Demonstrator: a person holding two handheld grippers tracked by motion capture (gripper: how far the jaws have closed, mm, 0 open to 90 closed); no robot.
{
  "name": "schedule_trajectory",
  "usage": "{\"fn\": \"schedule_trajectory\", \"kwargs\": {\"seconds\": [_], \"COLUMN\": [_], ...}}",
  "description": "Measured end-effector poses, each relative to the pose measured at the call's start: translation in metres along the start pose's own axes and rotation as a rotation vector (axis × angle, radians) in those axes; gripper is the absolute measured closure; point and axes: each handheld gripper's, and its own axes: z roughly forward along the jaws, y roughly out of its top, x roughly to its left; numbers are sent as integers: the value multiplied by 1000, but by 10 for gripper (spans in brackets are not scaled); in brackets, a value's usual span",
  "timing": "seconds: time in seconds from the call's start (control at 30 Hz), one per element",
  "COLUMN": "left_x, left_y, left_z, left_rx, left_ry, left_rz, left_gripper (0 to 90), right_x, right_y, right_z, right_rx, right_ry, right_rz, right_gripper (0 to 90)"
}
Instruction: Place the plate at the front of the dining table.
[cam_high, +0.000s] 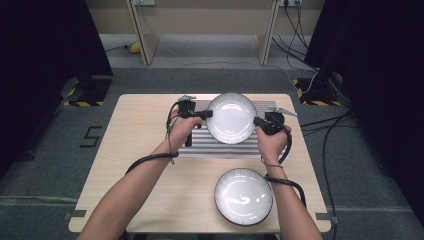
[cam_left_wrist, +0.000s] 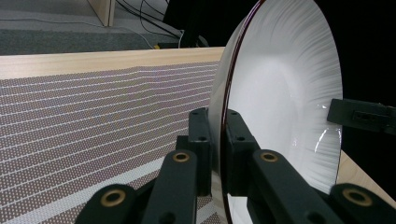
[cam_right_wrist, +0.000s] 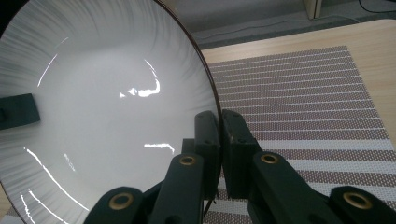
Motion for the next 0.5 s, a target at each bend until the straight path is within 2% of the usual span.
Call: {"fn": "schedule_trajectory", "kwargs": {"seconds": [0.5], "left_x": [8], "left_y": [0], "left_z": [7], "left_rx": [16], "left_ry": [14], "left_rz": [-20], "left_gripper": [832], "right_x": [-1], "right_y": [2], "right_z": [14], "right_rx": [20], "right_ry": [-6], "right_rz": [4], "right_gripper": [859]}}
